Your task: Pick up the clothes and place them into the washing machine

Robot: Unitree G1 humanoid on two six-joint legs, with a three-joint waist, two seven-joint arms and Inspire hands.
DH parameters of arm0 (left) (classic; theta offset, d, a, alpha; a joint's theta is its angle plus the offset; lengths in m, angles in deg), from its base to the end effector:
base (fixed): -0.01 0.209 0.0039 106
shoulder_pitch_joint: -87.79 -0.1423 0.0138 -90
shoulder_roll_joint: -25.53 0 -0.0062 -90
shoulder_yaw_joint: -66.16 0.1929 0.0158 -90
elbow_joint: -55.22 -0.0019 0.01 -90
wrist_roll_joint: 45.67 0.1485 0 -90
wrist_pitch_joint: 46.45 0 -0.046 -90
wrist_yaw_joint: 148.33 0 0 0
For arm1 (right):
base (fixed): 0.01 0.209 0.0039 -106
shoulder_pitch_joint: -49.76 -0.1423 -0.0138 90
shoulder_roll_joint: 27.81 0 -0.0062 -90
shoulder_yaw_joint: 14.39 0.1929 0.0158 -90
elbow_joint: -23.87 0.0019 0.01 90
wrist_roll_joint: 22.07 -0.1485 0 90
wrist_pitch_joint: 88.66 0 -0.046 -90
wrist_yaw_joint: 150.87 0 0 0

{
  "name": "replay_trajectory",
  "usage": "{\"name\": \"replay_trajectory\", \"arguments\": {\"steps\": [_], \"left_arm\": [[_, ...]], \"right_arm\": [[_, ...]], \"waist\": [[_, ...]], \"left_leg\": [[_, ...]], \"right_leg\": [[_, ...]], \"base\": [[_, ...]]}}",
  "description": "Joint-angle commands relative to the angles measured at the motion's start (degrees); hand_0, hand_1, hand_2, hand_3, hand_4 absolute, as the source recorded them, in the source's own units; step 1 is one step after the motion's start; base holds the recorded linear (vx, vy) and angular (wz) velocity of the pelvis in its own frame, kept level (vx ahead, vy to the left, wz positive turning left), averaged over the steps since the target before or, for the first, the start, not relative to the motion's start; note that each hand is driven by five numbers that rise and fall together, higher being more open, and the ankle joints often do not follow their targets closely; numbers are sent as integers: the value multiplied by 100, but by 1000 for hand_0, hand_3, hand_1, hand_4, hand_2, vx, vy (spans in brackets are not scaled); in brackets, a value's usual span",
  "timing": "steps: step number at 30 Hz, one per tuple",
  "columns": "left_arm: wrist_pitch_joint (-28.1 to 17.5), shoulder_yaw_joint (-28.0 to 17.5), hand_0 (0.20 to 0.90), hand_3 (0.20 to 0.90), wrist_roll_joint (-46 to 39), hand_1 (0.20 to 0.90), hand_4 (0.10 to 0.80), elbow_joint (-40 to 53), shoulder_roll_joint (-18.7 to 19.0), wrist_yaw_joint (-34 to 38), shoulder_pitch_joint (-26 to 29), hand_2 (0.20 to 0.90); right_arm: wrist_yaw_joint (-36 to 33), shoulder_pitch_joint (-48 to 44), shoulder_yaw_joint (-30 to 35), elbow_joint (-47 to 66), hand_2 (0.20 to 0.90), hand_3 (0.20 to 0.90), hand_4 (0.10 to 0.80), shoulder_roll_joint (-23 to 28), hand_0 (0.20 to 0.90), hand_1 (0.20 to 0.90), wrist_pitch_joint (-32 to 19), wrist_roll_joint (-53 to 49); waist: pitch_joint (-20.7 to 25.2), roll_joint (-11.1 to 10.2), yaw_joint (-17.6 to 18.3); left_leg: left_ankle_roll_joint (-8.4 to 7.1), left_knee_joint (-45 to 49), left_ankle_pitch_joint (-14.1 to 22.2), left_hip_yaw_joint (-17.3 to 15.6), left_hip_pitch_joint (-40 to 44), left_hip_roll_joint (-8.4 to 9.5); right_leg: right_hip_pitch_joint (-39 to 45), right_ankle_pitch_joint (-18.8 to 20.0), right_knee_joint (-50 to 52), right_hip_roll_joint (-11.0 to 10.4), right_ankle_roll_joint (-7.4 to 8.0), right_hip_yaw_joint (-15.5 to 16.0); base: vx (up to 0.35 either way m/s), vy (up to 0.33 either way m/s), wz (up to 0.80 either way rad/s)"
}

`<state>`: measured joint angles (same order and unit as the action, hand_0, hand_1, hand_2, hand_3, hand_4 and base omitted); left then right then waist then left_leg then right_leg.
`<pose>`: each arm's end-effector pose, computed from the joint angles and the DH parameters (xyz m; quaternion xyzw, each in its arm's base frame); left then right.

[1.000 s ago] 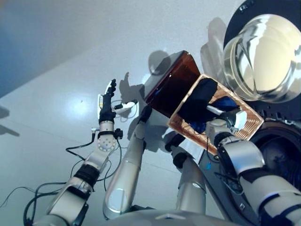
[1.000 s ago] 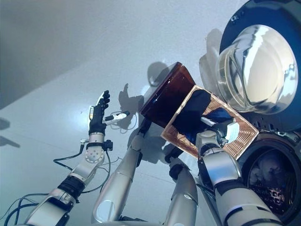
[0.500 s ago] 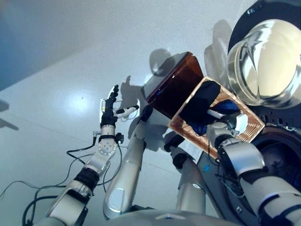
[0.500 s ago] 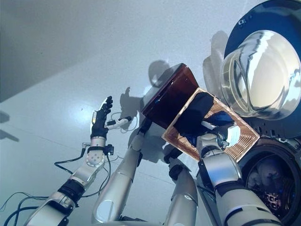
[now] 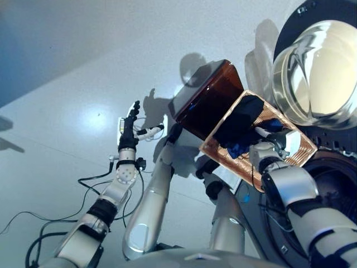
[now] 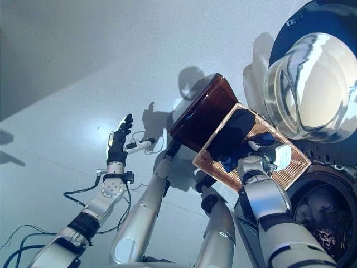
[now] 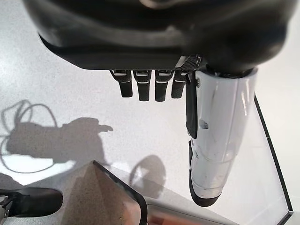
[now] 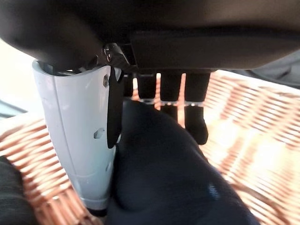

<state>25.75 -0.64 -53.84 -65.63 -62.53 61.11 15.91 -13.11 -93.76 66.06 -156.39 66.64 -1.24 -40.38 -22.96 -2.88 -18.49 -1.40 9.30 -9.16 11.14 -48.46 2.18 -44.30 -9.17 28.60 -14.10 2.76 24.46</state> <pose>0.2597 0.1514 0.0068 0.1339 -0.0399 0.0809 0.9869 0.3293 -0.2367 0.0359 -0.1696 0.2327 -0.4384 0.8514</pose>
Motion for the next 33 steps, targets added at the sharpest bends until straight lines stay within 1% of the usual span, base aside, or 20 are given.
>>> {"name": "replay_trajectory", "arguments": {"steps": [1,7,12,13,14,15,17,18,19,21,25,26,29,30,31,32,33], "left_arm": [[-269,-104,900,900,308,900,800,621,104,145,-210,900],[-261,-141,900,900,274,900,800,538,126,64,-318,900],[-272,-99,900,900,213,900,800,298,114,-62,-458,900],[-270,-92,900,900,197,900,800,225,101,-85,-496,900],[-270,-90,900,900,196,900,800,218,96,-85,-500,900],[-252,-87,900,900,155,900,800,118,87,-150,-569,900],[-230,-126,900,900,111,900,800,5,66,-233,-663,900],[-232,-124,900,900,111,900,800,5,66,-233,-667,900],[-227,-154,900,900,47,900,800,-144,36,-301,-701,900],[-198,-177,900,900,19,900,800,-281,-4,-365,-774,900],[-170,-282,900,900,-77,900,800,-534,-96,-481,-939,900],[-174,-367,900,900,-112,900,800,-573,-83,-493,-1014,900],[-217,-566,900,900,-226,900,800,-987,-84,-452,-1093,900],[-231,-641,900,900,-294,900,800,-1131,-83,-426,-1152,900],[-231,-641,900,900,-294,900,800,-1131,-82,-426,-1153,900],[-261,-753,900,900,-431,900,800,-1304,-103,-396,-1296,900],[-284,-794,900,900,-511,900,800,-1379,-107,-383,-1350,900]], "right_arm": [[28,101,-174,39,200,200,300,16,200,200,-111,134],[27,466,10,15,200,200,300,199,200,200,-95,126],[-9,831,293,-13,200,200,300,446,200,200,-88,133],[-8,906,369,-22,200,200,300,512,200,200,-82,130],[-6,912,366,-22,200,200,300,512,200,200,-81,132],[20,1008,484,-13,200,200,300,591,200,200,-98,107],[101,1240,603,40,200,200,300,658,200,200,-142,91],[101,1247,604,44,200,200,300,658,200,200,-141,92],[150,1447,694,131,200,200,300,674,200,200,-206,89],[277,1589,819,241,200,200,300,696,200,200,-314,-1],[506,1859,1114,474,200,200,300,684,200,200,-548,-352],[670,2114,1213,637,200,200,300,662,200,200,-690,-511],[894,2649,1301,1743,200,200,300,219,200,200,-1166,-982],[1004,2812,1278,2117,200,200,300,51,200,200,-1262,-1122],[1002,2813,1278,2118,200,200,300,49,200,200,-1261,-1122],[1037,3268,1292,3248,200,200,300,-317,200,200,-1487,-1390],[1056,3467,1250,3812,200,200,300,-479,200,200,-1586,-1499]], "waist": [[33,145,-14],[112,162,88],[344,212,248],[379,243,283],[404,224,288],[491,253,368],[641,269,509],[635,270,505],[770,303,633],[899,358,775],[1166,454,1035],[1201,460,1166],[1280,413,1535],[1292,414,1633],[1298,412,1631],[1307,450,1828],[1308,460,1897]], "left_leg": [[-177,749,881,-470,-216,150],[-168,638,851,-583,137,87],[-134,400,841,-725,686,62],[-91,342,662,-808,751,59],[-125,330,827,-773,832,56],[-75,290,681,-906,982,32],[-68,201,695,-996,1241,4],[-67,193,694,-999,1256,3],[-61,108,698,-1057,1496,-8],[-59,-31,694,-1148,1789,-37],[-44,-326,644,-1355,2226,-100],[-47,-371,667,-1439,2334,-128],[-65,-494,637,-1744,2548,-219],[-66,-509,635,-1822,2595,-239],[-66,-512,632,-1824,2591,-238],[-61,-563,635,-1937,2690,-264],[-63,-586,622,-2001,2714,-278]], "right_leg": [[970,780,-1444,25,545,-483],[1240,857,-1550,28,576,-538],[1658,984,-1784,-5,619,-644],[1730,1163,-1882,-26,585,-624],[1794,1043,-1883,-12,629,-677],[1896,1240,-2003,-47,607,-682],[2091,1286,-2113,-54,628,-773],[2104,1289,-2119,-54,628,-776],[2259,1339,-2222,-76,645,-869],[2464,1394,-2354,-97,665,-942],[2615,1557,-2637,-100,696,-1220],[2643,1556,-2682,-80,705,-1316],[2595,1691,-2805,-33,714,-1675],[2575,1709,-2814,-19,710,-1758],[2568,1711,-2815,-19,710,-1760],[2518,1726,-2822,21,710,-1921],[2489,1734,-2825,37,706,-1986]], "base": [[-30,24,-4],[-33,11,-4],[-31,34,-20],[7,36,-18],[-85,78,-18],[22,41,-21],[-11,63,-34],[52,46,-30],[53,33,-26],[67,34,-40],[45,31,-26],[-1,48,-55],[-23,8,-72],[-14,-6,-77],[-34,-11,-75],[-50,-12,-54],[-51,-21,-43]]}}
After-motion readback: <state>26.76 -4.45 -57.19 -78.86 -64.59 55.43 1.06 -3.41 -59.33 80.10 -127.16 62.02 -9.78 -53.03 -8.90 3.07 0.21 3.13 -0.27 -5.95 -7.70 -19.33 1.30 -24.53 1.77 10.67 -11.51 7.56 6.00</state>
